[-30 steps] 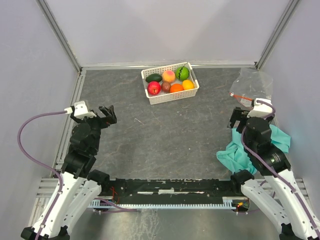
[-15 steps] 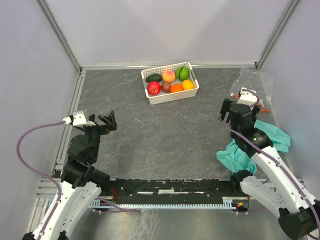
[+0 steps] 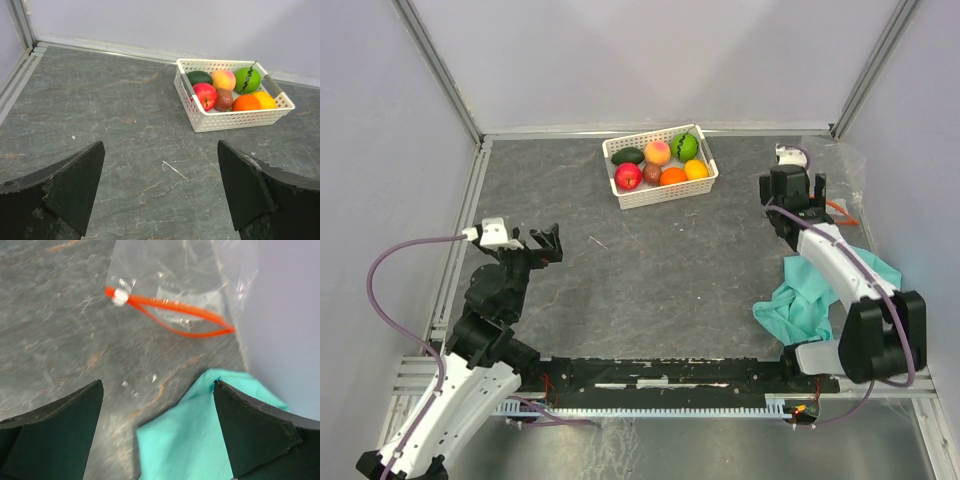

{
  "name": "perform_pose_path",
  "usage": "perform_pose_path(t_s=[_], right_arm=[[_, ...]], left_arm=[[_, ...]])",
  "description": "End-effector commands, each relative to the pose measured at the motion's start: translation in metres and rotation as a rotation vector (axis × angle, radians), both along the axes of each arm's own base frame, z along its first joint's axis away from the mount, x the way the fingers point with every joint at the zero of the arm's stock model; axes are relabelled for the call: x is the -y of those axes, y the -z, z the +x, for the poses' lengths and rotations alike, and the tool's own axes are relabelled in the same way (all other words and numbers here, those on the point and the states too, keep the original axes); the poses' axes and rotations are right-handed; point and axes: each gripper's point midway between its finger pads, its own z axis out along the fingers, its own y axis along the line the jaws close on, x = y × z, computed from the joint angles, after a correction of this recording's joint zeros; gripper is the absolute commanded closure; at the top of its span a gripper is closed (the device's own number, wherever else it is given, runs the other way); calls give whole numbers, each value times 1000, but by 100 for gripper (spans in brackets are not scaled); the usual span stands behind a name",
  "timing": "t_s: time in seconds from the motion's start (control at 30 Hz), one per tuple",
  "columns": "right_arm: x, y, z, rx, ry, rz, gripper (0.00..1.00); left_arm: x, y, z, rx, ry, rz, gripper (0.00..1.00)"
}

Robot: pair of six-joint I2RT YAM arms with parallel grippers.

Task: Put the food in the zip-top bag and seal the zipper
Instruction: Pick up the zipper food storage bag at the center of the board.

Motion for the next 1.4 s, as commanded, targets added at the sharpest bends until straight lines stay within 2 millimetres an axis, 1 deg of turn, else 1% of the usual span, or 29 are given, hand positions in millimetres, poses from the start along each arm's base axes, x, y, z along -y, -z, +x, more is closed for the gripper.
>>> perform_pose_path(t_s=[0.0,0.07,0.1,0.17,0.2,0.33,0.47,0.67,0.77,0.83,0.87,0.9,0.97,1.03,1.1,1.13,1.2,1.27,1.37], right_arm=[[14,-39,49,49,-66,-180,0],[15,-31,65,10,-91,-227,0],[14,-23,73,-20,-110,-244,3],[13,-18,86,-56,-142,-281,6],[12,-9,93,-85,-154,-301,8],[13,9,112,-161,-186,-365,11],[19,27,124,-233,-165,-415,16],[26,44,138,-274,-148,-503,29],[31,49,145,-287,-122,-541,40],[34,54,146,-299,-103,-563,47],[35,55,146,-297,-96,-570,52],[37,55,145,-292,-88,-576,61],[38,52,143,-285,-75,-579,76],[37,47,141,-272,-68,-571,87],[34,39,138,-254,-64,-553,95],[31,34,136,-242,-61,-540,98],[22,25,130,-222,-64,-500,99],[7,14,123,-200,-80,-459,99],[-19,0,108,-194,-106,-422,99]], left_arm=[[-4,-5,9,-10,-35,65,1],[-2,0,13,-32,-33,79,0],[0,1,14,-39,-29,85,1],[1,6,16,-60,-27,99,0],[1,8,17,-68,-28,105,0],[-2,13,18,-84,-39,130,0],[-4,14,17,-83,-48,134,0],[-3,15,16,-83,-40,142,0],[0,15,16,-83,-19,146,0],[1,15,15,-83,-12,146,0],[2,14,15,-80,-9,144,0],[2,14,15,-81,-8,144,0],[3,14,15,-79,-3,144,0],[4,13,15,-77,3,143,0],[6,12,15,-75,16,143,1],[8,12,15,-76,26,145,1],[12,11,15,-74,45,140,1],[17,9,16,-75,70,131,1],[33,3,17,-71,148,102,2]])
